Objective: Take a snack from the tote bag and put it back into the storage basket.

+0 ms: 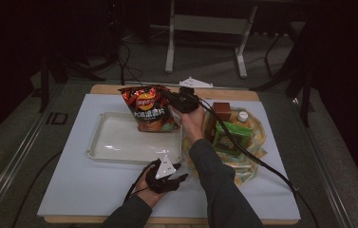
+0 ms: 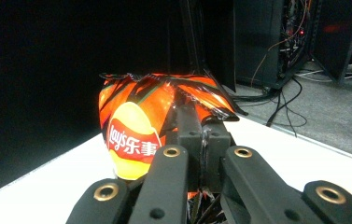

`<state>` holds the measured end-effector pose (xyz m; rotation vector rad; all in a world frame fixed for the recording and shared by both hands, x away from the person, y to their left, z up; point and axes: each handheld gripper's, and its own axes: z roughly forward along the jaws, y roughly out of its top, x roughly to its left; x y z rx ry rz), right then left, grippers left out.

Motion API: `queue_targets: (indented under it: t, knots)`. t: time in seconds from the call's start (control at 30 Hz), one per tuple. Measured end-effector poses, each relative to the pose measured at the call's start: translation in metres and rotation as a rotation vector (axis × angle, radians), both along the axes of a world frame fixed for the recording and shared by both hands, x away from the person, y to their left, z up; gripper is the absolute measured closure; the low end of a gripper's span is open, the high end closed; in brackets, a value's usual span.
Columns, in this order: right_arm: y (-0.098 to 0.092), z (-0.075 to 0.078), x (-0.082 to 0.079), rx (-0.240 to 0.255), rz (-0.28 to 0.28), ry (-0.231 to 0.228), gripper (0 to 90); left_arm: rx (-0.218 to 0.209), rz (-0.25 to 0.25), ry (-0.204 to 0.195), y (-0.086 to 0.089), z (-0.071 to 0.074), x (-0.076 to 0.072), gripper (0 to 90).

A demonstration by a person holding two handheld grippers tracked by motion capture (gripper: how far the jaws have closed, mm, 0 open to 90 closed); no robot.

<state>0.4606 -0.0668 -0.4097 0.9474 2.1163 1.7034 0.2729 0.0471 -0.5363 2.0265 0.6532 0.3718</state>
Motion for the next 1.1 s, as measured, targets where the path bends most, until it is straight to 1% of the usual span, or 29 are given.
queue_targets:
  t: [0.03,0.1,0.17,0.3,0.37,0.53,0.83,0.87,0.93,0.97,1.0,1.03,1.1]
  knots:
    - [-0.001,-0.002,0.001,-0.023,-0.009,0.0,89.5,0.0,0.001,-0.001,0.0,0.0,0.0,54.1]
    - [-0.003,-0.005,0.003,-0.047,-0.023,0.001,89.2,0.0,0.0,0.0,0.0,0.0,0.0,54.0]
    - [-0.004,-0.007,0.005,-0.078,-0.053,-0.001,89.0,-0.001,0.0,0.001,0.0,0.0,0.0,54.0]
    - [-0.007,-0.003,0.009,-0.086,-0.087,-0.004,89.1,-0.002,0.0,0.003,0.001,0.0,0.0,53.9]
    - [-0.009,-0.003,0.01,-0.085,-0.089,0.003,88.9,-0.002,0.0,0.003,0.001,0.0,0.0,53.8]
    - [-0.012,-0.004,0.013,-0.128,-0.116,0.013,86.7,-0.003,0.001,0.003,0.001,0.0,0.0,53.8]
    - [-0.014,-0.006,0.012,-0.164,-0.16,0.013,81.5,-0.006,0.002,0.007,0.001,0.0,0.001,53.6]
    - [-0.014,-0.006,0.012,-0.174,-0.175,0.013,76.5,-0.009,0.002,0.009,0.001,0.0,0.001,53.6]
    - [-0.015,-0.006,0.012,-0.181,-0.194,0.014,71.1,-0.01,0.003,0.009,0.001,0.0,0.001,53.6]
    - [-0.015,-0.006,0.012,-0.181,-0.194,0.014,71.1,-0.01,0.003,0.009,0.001,0.0,0.001,53.6]
    - [-0.016,-0.007,0.012,-0.178,-0.2,0.017,69.9,-0.01,0.003,0.009,0.001,0.0,0.001,53.6]
    - [-0.018,-0.006,0.012,-0.169,-0.204,0.022,66.2,-0.01,0.002,0.009,0.001,0.0,0.001,53.6]
    - [-0.019,-0.005,0.01,-0.156,-0.193,0.022,63.0,-0.012,0.002,0.012,0.001,0.0,0.002,53.5]
